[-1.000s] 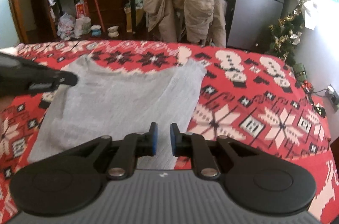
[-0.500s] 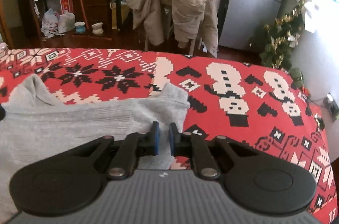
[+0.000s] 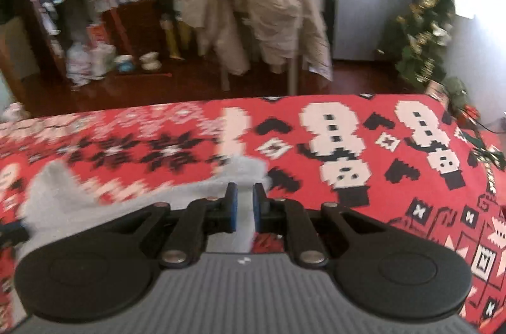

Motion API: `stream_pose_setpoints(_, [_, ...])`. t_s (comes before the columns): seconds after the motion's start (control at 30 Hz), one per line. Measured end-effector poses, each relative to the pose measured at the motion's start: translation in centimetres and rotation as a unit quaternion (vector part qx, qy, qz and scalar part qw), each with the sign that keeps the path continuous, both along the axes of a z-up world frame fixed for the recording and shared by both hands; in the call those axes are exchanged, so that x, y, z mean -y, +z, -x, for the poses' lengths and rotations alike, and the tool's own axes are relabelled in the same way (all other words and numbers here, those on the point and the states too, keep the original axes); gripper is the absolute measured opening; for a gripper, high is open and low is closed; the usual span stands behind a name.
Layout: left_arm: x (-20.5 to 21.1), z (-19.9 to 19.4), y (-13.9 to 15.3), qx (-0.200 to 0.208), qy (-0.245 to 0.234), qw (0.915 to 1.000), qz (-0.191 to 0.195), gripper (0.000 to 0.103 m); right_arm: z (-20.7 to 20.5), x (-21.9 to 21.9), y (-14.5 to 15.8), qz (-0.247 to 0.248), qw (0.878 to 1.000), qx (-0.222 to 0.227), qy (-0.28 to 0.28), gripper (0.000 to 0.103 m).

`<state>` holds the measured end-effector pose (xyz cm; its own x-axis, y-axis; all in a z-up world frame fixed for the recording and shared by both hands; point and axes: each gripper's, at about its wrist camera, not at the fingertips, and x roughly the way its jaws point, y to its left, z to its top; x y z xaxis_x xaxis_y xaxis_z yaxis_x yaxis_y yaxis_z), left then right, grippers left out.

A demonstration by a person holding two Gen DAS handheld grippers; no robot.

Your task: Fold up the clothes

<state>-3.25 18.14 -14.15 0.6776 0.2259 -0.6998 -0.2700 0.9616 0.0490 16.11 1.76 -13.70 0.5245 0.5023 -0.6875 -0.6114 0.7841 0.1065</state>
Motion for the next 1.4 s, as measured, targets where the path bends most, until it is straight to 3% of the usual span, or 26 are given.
stream_pose_setpoints(0.23, [-0.8, 0.1, 0.3, -0.001, 0.009, 0.9993, 0.035, 0.004, 10.0, 1.7, 0.4, -0.002, 0.998, -0.020, 0.062, 0.011])
stream_pose_setpoints(0.4, [-1.0, 1.3, 1.1, -0.002, 0.013, 0.9984, 0.055, 0.004, 14.8, 2.2, -0.2, 0.009, 0.997, -0.022, 0.068, 0.011])
stream_pose_setpoints(0.5, [-0.4, 3.1, 2.2, 0.013, 0.007, 0.9982, 0.058, 0.004, 15.7, 1.7, -0.2, 0.007, 0.997, -0.013, 0.070, 0.011])
stream_pose_setpoints(0.63, [1.2, 5.0, 3.5, 0.037, -0.018, 0.9933, 0.108, 0.004, 15.5, 0.5, -0.1, -0.009, 0.997, -0.004, 0.073, 0.011])
stream_pose_setpoints(0.8, [3.6, 4.5, 1.8, 0.024, -0.056, 0.9877, 0.144, 0.004, 15.5, -0.2, -1.7, 0.005, 0.997, -0.012, 0.077, 0.010])
stream_pose_setpoints(0.9, [4.6, 4.5, -0.4, -0.009, -0.056, 0.9887, 0.139, 0.004, 16.0, 0.4, -1.9, -0.001, 0.997, -0.014, 0.076, 0.010])
stream_pose_setpoints(1.13, [4.2, 6.7, 0.0, -0.011, -0.036, 0.9902, 0.135, 0.004, 17.9, 2.2, -1.8, 0.009, 0.996, -0.014, 0.089, 0.011])
stream_pose_setpoints(1.4, [5.3, 7.3, 2.1, 0.024, -0.056, 0.9905, 0.124, 0.004, 17.8, 4.4, 0.1, 0.006, 0.998, 0.018, 0.065, 0.011])
